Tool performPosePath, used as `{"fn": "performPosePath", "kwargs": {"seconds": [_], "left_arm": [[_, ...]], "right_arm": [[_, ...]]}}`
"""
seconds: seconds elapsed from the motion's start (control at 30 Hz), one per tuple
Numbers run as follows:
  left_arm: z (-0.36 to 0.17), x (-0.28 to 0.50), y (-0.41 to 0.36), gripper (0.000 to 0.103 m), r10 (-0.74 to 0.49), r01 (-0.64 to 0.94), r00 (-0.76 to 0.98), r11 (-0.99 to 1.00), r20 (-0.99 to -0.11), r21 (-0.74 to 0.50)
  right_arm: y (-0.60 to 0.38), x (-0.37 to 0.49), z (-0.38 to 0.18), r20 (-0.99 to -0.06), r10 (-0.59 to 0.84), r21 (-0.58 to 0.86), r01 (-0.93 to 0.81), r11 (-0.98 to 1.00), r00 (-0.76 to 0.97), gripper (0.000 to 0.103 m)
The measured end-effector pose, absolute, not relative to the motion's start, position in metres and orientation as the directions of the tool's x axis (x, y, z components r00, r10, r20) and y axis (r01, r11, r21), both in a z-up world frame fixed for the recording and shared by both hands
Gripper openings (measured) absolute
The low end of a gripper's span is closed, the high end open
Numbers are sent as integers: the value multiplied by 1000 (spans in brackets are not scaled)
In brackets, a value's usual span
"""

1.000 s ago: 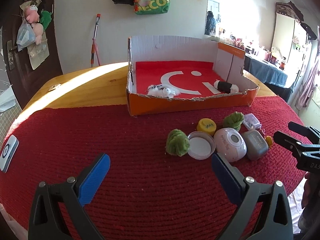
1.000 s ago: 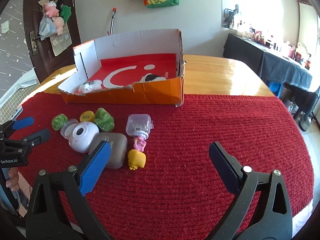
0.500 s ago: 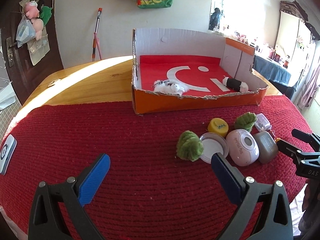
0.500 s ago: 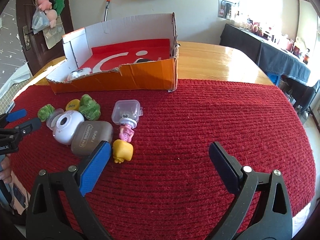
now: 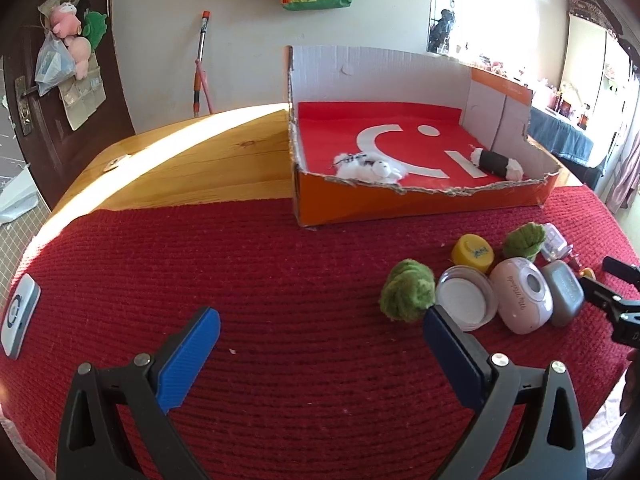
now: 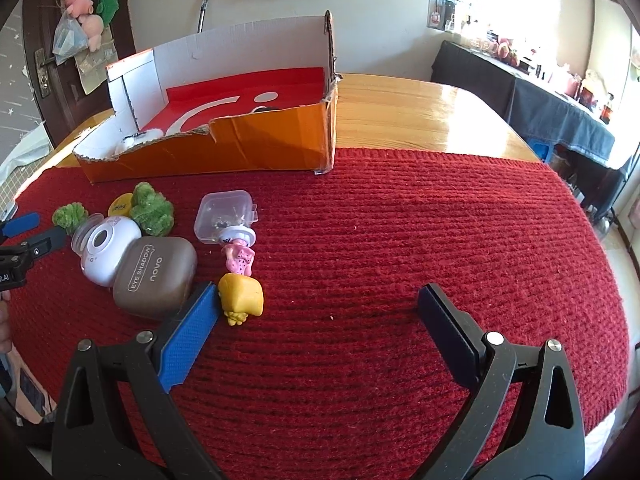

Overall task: Organize objects
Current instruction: 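Withdraw both tools from the box back over the rug, then grasp the green yarn ball with the left gripper while the right grasps the pink-yellow toy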

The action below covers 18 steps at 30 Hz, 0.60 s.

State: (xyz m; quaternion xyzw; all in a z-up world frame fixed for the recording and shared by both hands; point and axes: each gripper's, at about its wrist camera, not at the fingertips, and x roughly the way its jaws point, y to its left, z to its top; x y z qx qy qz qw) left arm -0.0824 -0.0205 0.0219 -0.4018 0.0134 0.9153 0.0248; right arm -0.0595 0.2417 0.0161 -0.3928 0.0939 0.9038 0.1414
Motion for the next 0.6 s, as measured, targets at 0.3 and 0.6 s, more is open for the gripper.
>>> {"fn": "performPosePath", "kwargs": {"seconds": [0.3,0.6], "left_arm": [[21,-89,-12,103,96,-125,-656,-992,-749,-18],[21,-96,-5,98,132,-175,-646,-984,-752,-23]], "right_arm": [[242,-62,18,-733,147,83,-302,-950,-664,100],[240,-68,18,-729,134,87,-285,-955,-671,96]]}}
